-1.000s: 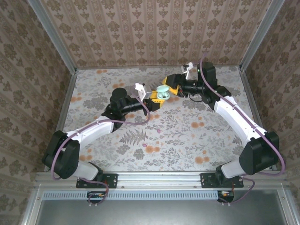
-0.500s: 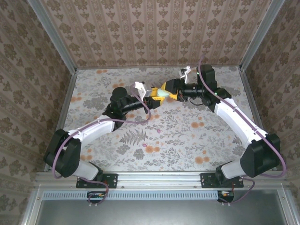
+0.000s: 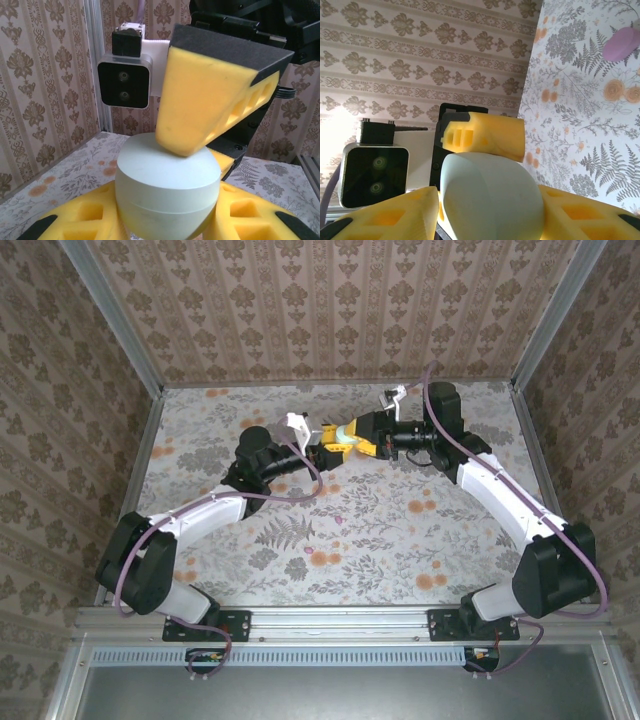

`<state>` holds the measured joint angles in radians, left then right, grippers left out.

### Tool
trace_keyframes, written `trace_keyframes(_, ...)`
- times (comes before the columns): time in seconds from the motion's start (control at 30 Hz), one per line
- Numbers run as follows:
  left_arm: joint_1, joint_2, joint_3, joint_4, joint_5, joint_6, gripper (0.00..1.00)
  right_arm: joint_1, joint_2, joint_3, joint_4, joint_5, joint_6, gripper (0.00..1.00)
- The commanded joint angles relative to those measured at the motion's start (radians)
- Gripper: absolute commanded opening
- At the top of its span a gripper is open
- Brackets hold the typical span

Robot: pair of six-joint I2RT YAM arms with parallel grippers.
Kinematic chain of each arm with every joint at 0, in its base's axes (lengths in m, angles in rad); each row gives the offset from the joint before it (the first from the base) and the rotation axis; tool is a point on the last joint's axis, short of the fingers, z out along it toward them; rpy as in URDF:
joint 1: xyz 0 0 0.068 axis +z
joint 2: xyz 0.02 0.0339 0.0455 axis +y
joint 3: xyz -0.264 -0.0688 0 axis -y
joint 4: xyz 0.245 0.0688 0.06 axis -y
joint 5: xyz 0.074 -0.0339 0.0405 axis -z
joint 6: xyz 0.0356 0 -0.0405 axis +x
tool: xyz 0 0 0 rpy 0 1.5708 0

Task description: Insert wireless bluetooth earbuds into charging case

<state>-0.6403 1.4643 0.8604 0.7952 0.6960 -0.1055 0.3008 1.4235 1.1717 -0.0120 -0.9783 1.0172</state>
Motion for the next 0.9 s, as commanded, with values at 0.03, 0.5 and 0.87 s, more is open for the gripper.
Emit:
trace_keyframes(0.03,-0.002,-0.007,0.015,0.047,0.022,-0.016,0.31,-0.009,-0.023,-0.015,0.054,-0.031,0.036,0.53)
trace_keyframes(0.5,0.002,-0.004,0.018,0.034,0.026,-0.009,0.31,-0.024,-0.025,-0.022,0.051,-0.045,0.032,0.31)
trace_keyframes(0.87,0.002,-0.006,0.016,-0.039,-0.017,0.049,0.70,-0.037,-0.065,-0.070,0.069,0.041,0.058,0.22)
